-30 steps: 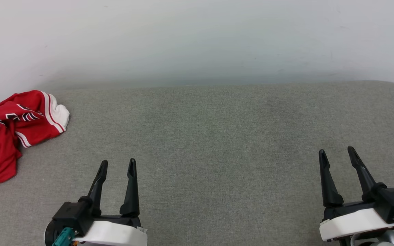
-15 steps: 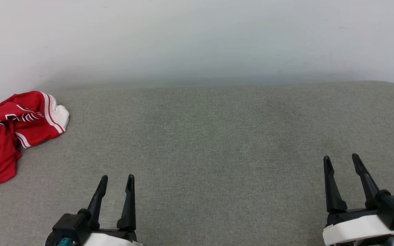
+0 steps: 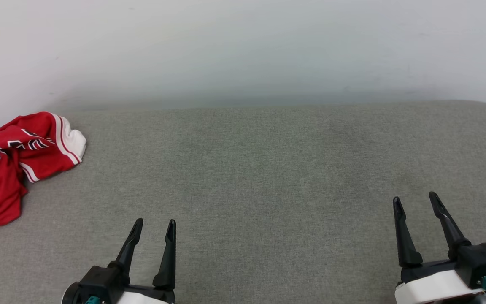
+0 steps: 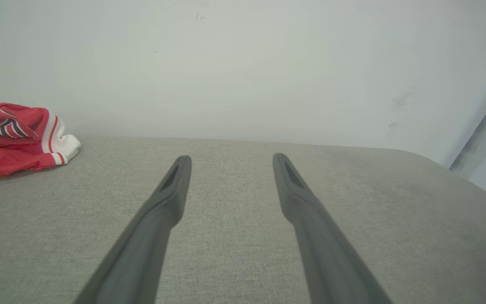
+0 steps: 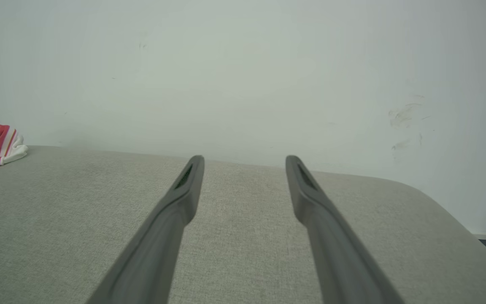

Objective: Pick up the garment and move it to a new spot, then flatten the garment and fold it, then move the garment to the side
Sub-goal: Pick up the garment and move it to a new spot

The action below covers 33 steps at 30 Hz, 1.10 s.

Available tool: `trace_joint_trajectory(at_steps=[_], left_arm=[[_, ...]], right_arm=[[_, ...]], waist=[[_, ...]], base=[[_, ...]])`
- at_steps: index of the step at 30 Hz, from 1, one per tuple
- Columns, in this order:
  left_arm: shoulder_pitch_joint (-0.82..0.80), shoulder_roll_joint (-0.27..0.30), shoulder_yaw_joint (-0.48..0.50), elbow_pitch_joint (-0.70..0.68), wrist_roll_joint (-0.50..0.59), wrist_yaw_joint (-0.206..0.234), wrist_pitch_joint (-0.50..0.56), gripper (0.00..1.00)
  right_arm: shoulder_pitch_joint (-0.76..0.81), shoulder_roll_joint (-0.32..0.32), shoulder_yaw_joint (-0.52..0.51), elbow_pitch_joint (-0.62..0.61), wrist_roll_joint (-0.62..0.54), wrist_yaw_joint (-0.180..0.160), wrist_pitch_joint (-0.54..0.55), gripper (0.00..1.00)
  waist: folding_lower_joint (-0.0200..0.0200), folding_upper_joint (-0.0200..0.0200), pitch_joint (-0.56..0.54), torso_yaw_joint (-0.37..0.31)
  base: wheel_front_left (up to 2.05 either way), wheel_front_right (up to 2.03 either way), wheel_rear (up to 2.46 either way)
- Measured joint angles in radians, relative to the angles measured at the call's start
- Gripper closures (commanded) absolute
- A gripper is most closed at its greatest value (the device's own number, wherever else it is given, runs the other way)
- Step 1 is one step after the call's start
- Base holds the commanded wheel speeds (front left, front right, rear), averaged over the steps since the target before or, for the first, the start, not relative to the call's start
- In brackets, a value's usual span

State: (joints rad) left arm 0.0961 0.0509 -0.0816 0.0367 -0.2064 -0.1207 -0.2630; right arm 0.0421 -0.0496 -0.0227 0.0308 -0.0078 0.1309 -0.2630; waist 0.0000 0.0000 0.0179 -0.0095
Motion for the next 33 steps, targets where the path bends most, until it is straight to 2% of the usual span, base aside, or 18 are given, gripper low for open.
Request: trace_joint_trajectory(at_steps=[6, 13, 33], left_arm=[[-0.002, 0.000, 0.015, -0.005, -0.018, -0.001, 0.000, 0.00], [-0.004, 0.000, 0.019, -0.006, -0.010, 0.001, 0.000, 0.00], [0.023, 0.000, 0.051, -0.005, 0.010, -0.003, 0.000, 0.00]], right_arm=[[0.005, 0.000, -0.002, 0.000, 0.005, 0.000, 0.000, 0.00], [0.011, 0.000, 0.011, 0.001, 0.004, 0.000, 0.000, 0.00], [0.028, 0.000, 0.078, 0.030, 0.026, 0.000, 0.000, 0.00]], waist=[[0.0000, 0.0000, 0.005, 0.031], [0.0000, 0.0000, 0.012, 0.104], [0.0000, 0.0000, -0.025, 0.417]], base=[[0.00, 0.00, 0.00], [0.00, 0.00, 0.00], [0.00, 0.00, 0.00]])
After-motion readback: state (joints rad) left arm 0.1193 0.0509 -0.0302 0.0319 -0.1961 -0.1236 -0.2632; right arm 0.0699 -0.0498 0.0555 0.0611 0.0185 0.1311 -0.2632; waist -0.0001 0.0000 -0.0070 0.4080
